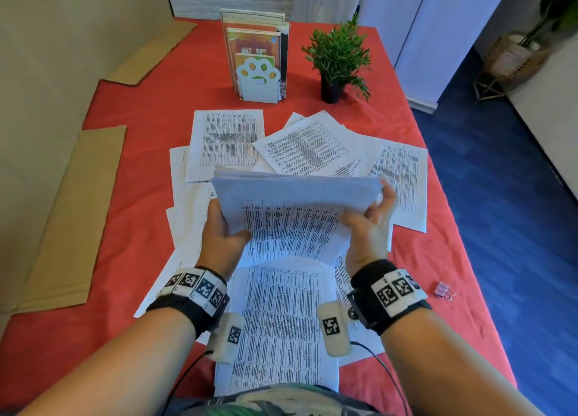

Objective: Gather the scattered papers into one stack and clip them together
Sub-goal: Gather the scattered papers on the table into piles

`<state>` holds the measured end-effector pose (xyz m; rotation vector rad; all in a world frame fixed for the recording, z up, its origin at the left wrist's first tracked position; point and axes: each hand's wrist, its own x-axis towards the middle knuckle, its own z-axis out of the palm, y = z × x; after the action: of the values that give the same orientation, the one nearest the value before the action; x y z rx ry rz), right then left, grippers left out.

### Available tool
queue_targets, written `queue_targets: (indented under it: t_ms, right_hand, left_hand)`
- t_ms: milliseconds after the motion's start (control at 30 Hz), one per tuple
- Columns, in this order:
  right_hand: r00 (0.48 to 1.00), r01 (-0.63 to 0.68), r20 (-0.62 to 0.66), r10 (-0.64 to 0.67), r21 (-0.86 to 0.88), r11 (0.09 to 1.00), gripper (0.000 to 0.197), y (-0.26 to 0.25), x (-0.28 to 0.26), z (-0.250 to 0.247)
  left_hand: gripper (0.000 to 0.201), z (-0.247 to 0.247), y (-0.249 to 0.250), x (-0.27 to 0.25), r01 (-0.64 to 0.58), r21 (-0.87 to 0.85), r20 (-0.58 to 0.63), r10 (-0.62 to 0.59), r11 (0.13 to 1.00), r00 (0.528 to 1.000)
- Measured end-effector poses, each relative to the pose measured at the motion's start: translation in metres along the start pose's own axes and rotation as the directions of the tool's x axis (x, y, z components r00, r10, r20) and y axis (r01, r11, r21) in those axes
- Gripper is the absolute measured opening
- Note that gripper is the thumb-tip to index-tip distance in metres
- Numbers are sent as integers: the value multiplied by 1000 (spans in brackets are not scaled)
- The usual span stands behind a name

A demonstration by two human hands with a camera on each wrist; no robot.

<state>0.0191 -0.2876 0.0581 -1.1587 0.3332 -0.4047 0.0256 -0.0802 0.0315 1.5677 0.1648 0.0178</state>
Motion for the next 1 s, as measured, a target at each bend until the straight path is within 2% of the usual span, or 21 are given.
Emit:
queue_targets:
  t_ms: [33,133,233,333,467,533,667,733,800,867,933,1000]
  right_hand:
    - [998,-60,22,61,-22,998,68,3,-2,0]
    - [992,-106,55,112,-107,989,61,10,-4,1]
    - [985,-167,23,169,-86,982,60,14,0,-3]
    - [971,-218,73,228,-123,968,55,21,0,-8]
    - [957,-271,65,283,-153,950,54,34,0,-15]
    - [936,-329,71,345,-175,928,61,42,1,-21]
    - [910,-379,80,407,-238,894,69,53,0,-26]
    - [906,-388,77,416,-242,889,71,57,1,-25]
    - [903,-390,74,423,-270,880,61,63,3,-23]
    - [904,-351,101,416,-383,855,49,69,7,-22]
    - [909,-274,144,391,-499,822,39,73,14,-23]
    - [918,-252,131,373,-534,807,27,70,27,-28]
  left_hand:
    - [67,1,-1,-1,15,-14,-9,-15,1000,1000]
    - [69,4,0,-2,34,-57,-36,-36,998,999]
    - [72,7,0,-5,36,-91,-34,-39,995,999]
    - [80,6,-6,-6,72,-83,-21,-74,994,997]
    - [57,3,-12,-6,112,5,-62,-112,994,992]
    - [54,-1,-19,-5,167,-13,-60,-167,986,984]
    - [76,-2,-35,-2,211,-30,-22,-212,977,977]
    - [71,0,-36,-2,200,-10,-33,-200,980,979]
    - [59,3,-41,0,176,58,-21,-175,983,984]
    - [41,4,-44,1,148,185,-20,-147,971,989]
    - [32,2,-43,3,129,240,-72,-115,962,991]
    - [28,-2,-40,8,128,247,-146,-94,961,985]
